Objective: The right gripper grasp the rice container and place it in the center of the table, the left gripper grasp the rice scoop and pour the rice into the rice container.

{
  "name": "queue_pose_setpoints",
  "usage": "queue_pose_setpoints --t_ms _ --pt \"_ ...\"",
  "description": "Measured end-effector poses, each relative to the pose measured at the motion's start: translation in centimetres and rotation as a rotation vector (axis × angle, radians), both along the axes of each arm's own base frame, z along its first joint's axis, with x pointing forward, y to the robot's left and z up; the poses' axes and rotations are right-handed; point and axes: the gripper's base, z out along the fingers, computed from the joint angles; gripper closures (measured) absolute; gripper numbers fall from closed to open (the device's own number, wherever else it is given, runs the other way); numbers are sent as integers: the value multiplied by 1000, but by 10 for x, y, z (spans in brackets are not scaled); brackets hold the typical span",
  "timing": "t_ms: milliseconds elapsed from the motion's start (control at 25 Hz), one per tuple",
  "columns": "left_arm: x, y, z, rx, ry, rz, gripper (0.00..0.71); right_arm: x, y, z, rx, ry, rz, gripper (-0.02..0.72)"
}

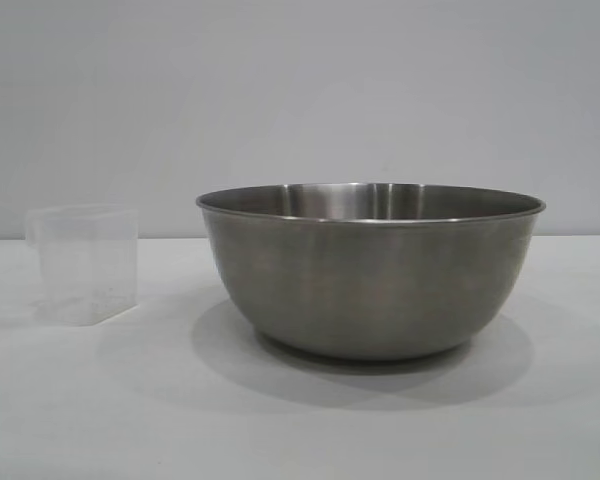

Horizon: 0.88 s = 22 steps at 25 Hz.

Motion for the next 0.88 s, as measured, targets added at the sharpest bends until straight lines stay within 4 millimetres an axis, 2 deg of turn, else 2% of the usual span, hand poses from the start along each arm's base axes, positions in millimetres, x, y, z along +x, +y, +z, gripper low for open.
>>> queue_pose_setpoints --t_ms 200,480,600,880 --pt "-2 -1 17 17 -24 -3 489 0 0 0 0 0 0 461" --pt "-18 -2 47 55 91 1 489 0 0 0 0 0 0 461" --pt "-32 -1 66 38 145 38 489 0 0 0 0 0 0 461" --pt "-80 -2 113 78 198 108 489 0 0 0 0 0 0 461"
